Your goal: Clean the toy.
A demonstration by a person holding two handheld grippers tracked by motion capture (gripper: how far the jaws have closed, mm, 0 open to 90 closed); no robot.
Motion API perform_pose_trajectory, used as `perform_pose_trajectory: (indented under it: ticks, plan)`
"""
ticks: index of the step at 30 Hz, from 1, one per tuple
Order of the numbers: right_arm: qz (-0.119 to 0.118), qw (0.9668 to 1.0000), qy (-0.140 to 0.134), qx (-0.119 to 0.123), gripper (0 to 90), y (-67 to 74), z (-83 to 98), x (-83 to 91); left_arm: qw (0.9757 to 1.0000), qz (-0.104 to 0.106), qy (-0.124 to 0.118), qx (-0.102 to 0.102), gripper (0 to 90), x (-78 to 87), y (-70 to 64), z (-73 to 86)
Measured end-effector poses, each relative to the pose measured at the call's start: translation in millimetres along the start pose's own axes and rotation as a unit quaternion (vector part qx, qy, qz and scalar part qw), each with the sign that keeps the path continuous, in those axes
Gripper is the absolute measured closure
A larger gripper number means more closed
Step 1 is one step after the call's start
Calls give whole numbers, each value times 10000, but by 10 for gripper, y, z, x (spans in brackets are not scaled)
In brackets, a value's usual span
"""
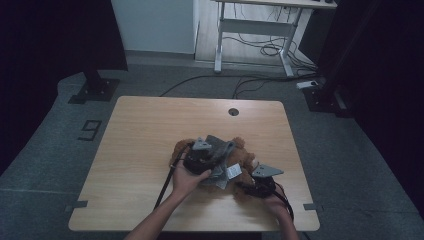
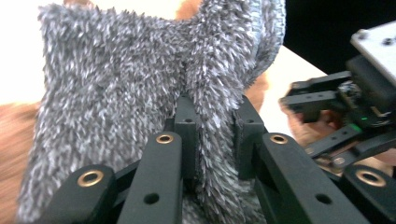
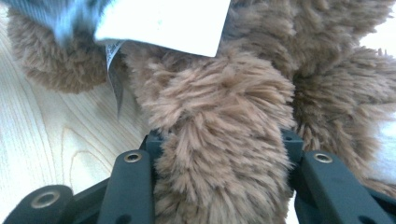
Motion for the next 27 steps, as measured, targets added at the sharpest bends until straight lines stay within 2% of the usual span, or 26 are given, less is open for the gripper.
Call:
perform_pose_trajectory:
  ticks: [3, 6, 10, 15, 18, 21, 25, 27]
  plan:
    - [-19, 10000, -8, -34, 544, -7, 8, 7, 9997, -117, -67, 187, 759, 143, 212, 54]
    - [-47, 10000, -27, -32, 544, -2, 10, 8, 9990, -38, -187, 409, 760, 289, 352, 92]
    - [-49, 10000, -35, -41, 544, 1, 10, 7, 9985, -181, -327, 410, 760, 468, 477, 89]
    - [-56, 10000, -39, -51, 544, -2, 15, 13, 9959, -363, -445, 695, 758, 646, 718, 120]
    - [-60, 10000, -36, -66, 544, -5, 20, 19, 9941, -502, -358, 887, 750, 722, 907, 215]
    - [-46, 10000, -32, -74, 544, -17, 27, 26, 9919, -738, -151, 1022, 751, 747, 1096, 385]
    - [-34, 9999, -41, -101, 546, -31, 40, 31, 9879, -747, 117, 1352, 759, 685, 1246, 669]
    - [-24, 9999, -37, -117, 546, -39, 46, 35, 9872, -762, 243, 1377, 762, 646, 1270, 769]
Point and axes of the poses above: each handheld gripper's, and its own axes: x roughly backward along the jaws, z roughly out of its underside, y roughly to its left, the point moved 8 cm from there along -x, roughly forward along the jaws, and after that the axes turned 10 degrees about -y, right-handed, at the moved point
